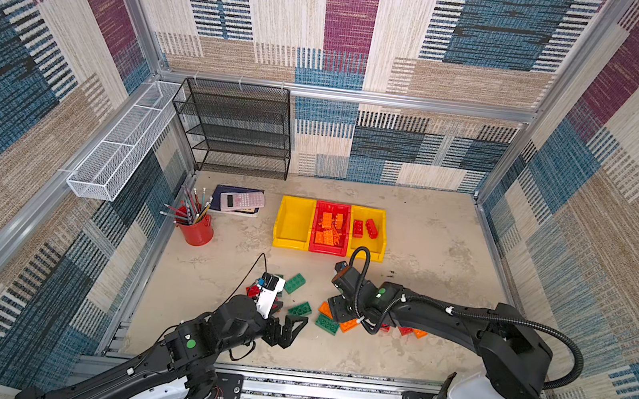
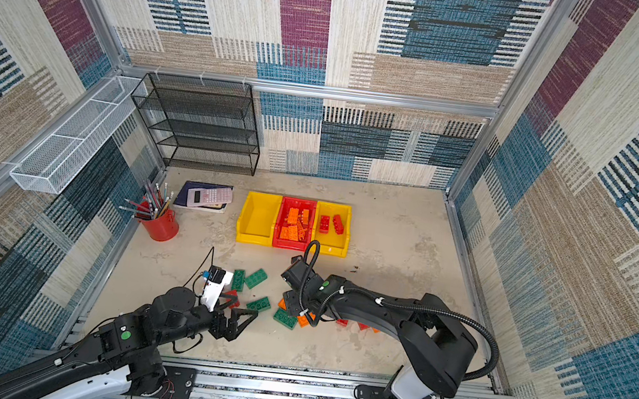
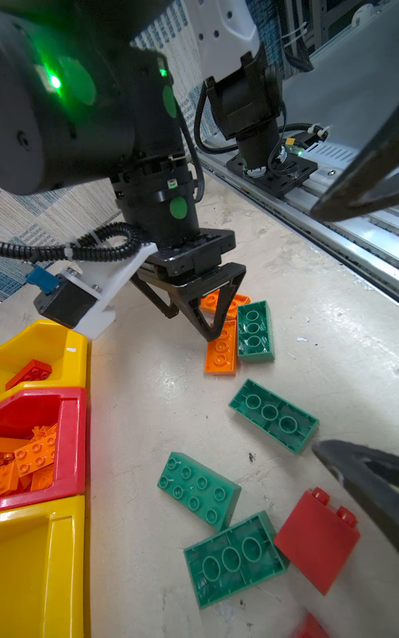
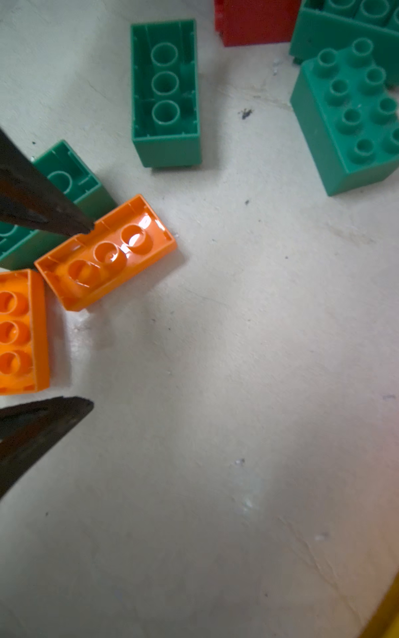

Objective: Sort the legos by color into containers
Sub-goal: 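Move the right gripper back down to the bricks near the green bricks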

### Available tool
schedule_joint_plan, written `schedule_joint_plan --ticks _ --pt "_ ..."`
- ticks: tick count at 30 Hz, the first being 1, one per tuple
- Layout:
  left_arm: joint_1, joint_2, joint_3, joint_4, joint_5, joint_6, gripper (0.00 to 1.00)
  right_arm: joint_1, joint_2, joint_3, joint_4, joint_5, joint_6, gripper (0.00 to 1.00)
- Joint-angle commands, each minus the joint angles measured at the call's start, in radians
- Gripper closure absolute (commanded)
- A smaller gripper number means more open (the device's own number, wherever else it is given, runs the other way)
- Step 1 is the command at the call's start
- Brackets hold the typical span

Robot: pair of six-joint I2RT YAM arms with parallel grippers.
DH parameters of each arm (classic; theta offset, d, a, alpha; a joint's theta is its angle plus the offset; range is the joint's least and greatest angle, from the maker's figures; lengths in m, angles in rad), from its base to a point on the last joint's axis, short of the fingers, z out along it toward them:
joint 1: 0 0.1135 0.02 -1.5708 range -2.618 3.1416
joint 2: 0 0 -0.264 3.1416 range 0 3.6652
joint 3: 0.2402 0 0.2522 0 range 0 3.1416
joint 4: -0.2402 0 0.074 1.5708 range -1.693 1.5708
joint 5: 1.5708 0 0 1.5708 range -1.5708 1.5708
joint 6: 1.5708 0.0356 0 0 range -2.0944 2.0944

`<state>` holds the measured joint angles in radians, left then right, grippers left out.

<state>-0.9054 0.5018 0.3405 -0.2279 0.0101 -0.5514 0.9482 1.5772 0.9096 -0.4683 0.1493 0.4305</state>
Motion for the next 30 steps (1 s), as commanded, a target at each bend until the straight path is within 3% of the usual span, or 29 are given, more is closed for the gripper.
schedule_joint_plan --ticks 1,7,14,20,30 --pt "0.001 -0.015 0.020 -0.040 -0.001 0.001 0.01 0.024 0.000 0.001 0.016 0.012 0.037 0.24" --pt "0.000 -0.043 0.012 -0.050 -0.010 -0.003 0.01 0.049 -0.038 0.007 -0.020 0.032 0.064 0.24" --pt "0.000 -0.067 -0.026 -0.051 -0.009 -0.036 0.01 0.083 -0.109 -0.010 0.009 -0.068 0.059 0.25" --pt "0.000 -0.137 -0.075 -0.063 -0.014 -0.080 0.01 0.124 -0.072 -0.027 0.034 -0.120 0.043 0.32" --pt "0.000 -0.215 -0.071 -0.138 -0.033 -0.087 0.01 0.139 -0.003 -0.023 0.061 -0.082 -0.004 0.33"
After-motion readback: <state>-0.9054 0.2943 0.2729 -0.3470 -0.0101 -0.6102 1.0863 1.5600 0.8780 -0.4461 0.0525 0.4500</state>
